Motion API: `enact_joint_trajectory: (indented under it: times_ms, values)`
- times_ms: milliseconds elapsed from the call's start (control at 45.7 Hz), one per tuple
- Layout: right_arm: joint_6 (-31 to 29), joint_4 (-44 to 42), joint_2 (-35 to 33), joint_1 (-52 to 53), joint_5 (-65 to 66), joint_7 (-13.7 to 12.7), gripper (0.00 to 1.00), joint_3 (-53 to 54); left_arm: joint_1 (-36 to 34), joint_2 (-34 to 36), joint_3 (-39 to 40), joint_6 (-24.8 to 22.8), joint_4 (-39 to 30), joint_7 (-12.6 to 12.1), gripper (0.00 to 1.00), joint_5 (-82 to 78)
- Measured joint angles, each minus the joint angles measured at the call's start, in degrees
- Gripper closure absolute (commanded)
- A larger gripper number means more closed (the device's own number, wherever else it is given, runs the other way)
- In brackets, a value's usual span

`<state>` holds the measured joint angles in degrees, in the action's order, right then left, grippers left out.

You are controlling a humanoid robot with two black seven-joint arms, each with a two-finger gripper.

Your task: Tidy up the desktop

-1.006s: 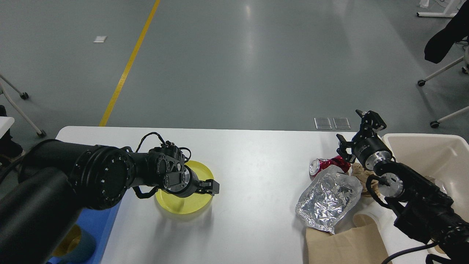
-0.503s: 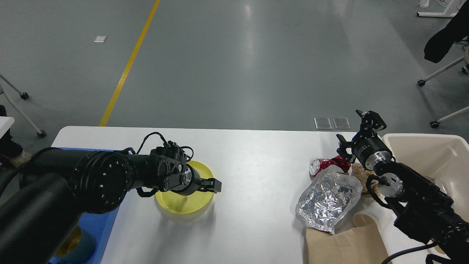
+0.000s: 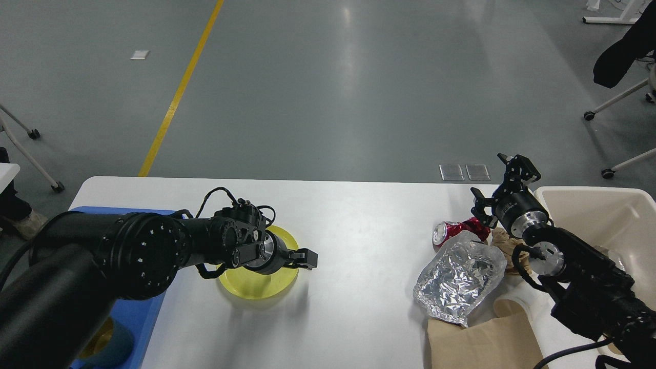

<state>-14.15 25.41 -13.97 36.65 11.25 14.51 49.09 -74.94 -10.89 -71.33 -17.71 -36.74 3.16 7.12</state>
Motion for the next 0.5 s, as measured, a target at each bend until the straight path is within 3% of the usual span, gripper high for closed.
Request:
enact_joint_trajectory:
  times_ms: [394,503]
  values:
    - [0.0,0.0,0.0,0.0,0.0,0.0,0.00,0.0,3.9,0.4,1.7,0.2,4.2,0.1,0.04,-0.9]
    - [0.0,0.0,0.0,0.0,0.0,0.0,0.00,0.0,4.8,0.4,2.2,0.2,5.1,0.1,0.08,-1.9]
